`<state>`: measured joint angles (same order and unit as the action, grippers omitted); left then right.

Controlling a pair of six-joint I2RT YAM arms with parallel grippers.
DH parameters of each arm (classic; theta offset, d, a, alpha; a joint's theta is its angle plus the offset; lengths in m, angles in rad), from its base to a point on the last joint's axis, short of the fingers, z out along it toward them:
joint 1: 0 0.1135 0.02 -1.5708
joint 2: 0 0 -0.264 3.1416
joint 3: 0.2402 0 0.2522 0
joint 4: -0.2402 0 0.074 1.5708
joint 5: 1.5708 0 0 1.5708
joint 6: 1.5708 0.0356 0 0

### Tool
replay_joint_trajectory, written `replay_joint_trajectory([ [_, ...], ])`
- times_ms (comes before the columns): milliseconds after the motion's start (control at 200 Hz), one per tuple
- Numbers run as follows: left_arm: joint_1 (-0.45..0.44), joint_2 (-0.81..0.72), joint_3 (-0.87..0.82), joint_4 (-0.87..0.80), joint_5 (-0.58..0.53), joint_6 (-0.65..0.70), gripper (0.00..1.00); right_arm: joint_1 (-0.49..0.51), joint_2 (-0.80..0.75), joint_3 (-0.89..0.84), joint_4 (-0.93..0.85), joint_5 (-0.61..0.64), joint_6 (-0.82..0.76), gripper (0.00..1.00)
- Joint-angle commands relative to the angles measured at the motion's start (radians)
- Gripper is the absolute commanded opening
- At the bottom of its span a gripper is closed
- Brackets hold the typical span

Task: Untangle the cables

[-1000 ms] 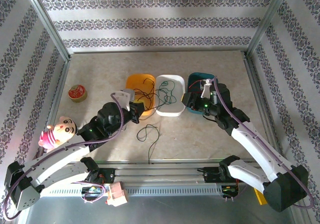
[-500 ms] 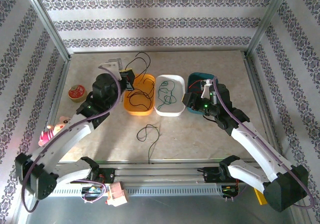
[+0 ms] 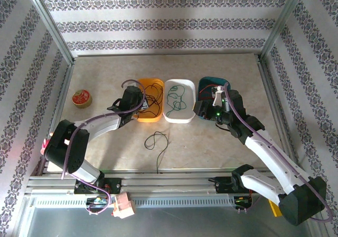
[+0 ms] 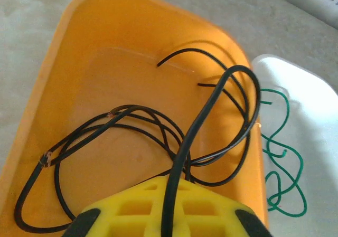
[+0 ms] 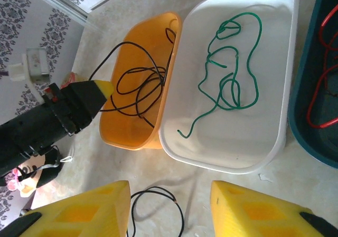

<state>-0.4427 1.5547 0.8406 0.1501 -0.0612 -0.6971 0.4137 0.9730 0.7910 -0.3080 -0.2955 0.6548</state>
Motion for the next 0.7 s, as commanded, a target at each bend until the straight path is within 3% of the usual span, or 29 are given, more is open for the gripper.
replay_joint_trajectory([
  [0,0.014,0.005,0.023,0.039,-0.025,-0.064,0.31,0.005,-0.003,0.014,-0.013,-0.007,-0.023,0.44],
  [75,0.010,-0.019,0.033,0.034,-0.021,-0.034,0.56,0.005,-0.005,0.014,-0.017,-0.005,-0.024,0.44],
  [155,-0.004,-0.075,0.039,0.009,-0.035,0.028,0.69,0.005,-0.010,0.010,-0.020,0.001,-0.024,0.44],
  [310,-0.058,-0.195,0.055,-0.179,-0.060,0.169,0.75,0.007,-0.013,-0.009,-0.020,0.012,-0.023,0.44],
  [435,-0.140,-0.279,0.014,-0.352,-0.006,0.247,0.79,0.018,-0.004,-0.020,-0.029,0.028,-0.032,0.45],
  [615,-0.309,-0.319,-0.105,-0.456,0.145,0.247,0.91,0.028,0.011,-0.029,-0.036,0.056,-0.026,0.44],
  [695,-0.376,-0.286,-0.132,-0.470,0.152,0.222,0.94,0.032,0.020,-0.023,-0.033,0.057,-0.025,0.45],
])
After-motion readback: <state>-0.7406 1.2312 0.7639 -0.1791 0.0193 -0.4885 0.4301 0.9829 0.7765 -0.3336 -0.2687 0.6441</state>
